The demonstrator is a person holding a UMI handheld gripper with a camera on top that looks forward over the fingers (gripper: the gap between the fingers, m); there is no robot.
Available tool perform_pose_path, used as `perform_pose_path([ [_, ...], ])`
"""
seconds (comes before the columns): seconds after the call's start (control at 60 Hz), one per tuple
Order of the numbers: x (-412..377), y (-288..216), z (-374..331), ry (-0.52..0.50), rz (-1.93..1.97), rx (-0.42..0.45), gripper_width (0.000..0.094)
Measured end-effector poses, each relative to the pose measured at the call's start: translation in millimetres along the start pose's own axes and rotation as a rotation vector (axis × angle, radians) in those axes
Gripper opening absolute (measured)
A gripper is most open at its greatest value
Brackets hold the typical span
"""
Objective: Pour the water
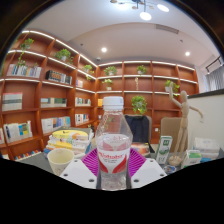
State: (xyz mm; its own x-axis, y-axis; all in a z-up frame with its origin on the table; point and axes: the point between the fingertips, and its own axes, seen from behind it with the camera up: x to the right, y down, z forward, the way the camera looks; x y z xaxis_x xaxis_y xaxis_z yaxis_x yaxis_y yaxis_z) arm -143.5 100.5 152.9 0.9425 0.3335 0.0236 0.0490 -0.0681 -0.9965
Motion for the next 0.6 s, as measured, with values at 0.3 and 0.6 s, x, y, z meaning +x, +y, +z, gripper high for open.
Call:
perform_pose_path([
  [0.3, 9.9, 41.7, 7.9, 0.019, 0.039, -0.028, 0.0368],
  [0.6, 7.4, 49.7, -2.4, 0.02, 0.079, -0.123, 0.0716],
])
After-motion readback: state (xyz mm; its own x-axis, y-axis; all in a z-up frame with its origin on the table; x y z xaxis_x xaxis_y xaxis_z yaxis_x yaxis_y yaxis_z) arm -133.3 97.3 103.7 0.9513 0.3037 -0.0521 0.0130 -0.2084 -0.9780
